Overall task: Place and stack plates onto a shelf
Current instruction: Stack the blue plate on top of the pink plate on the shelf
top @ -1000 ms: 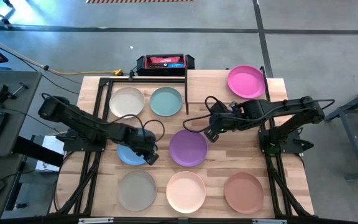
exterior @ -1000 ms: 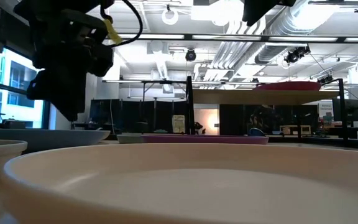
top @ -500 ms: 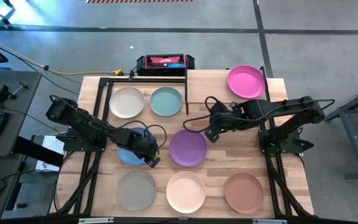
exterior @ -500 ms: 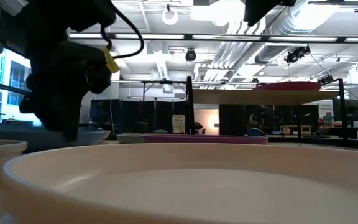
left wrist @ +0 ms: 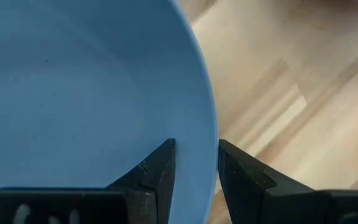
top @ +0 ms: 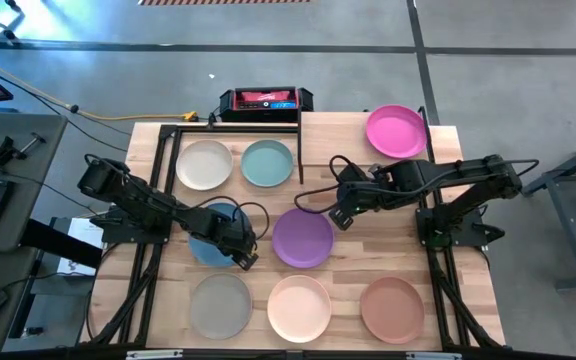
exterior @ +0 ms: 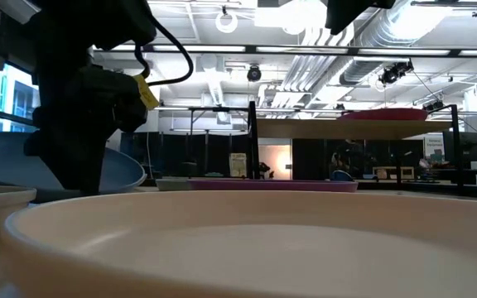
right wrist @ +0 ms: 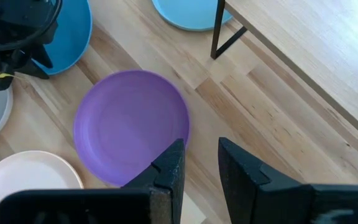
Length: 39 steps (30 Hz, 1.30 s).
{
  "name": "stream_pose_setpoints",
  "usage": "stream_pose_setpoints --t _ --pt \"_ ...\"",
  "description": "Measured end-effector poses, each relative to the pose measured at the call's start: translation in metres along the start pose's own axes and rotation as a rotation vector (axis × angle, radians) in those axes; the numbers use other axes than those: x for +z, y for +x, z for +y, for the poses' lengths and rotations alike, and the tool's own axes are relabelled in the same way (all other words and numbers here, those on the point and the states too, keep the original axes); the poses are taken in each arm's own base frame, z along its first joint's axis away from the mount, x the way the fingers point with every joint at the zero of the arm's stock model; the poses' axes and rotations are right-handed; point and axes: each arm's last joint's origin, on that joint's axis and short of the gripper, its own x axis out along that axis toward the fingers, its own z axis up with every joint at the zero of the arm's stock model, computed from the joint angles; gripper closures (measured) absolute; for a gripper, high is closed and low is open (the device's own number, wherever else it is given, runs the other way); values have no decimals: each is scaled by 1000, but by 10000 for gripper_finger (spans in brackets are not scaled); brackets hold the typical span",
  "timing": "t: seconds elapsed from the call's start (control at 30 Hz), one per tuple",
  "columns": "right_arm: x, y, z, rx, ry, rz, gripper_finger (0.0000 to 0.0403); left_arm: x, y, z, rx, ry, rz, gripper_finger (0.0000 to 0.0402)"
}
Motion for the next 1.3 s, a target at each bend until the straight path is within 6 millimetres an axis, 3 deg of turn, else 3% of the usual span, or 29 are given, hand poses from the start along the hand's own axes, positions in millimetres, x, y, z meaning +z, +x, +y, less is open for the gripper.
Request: stream_pose_setpoints --t 0.23,0.47,0.97,1.3 --pt "0 0 0 0 1 0 328 -8 -2 -6 -6 23 48 298" --pt "0 0 0 -6 1 -7 328 -2 -16 -20 17 82 9 298" --pt "0 0 0 -6 1 -8 328 -5 -18 -18 66 96 15 298" --pt "0 0 0 -6 1 -8 328 -6 -9 -16 106 94 48 298"
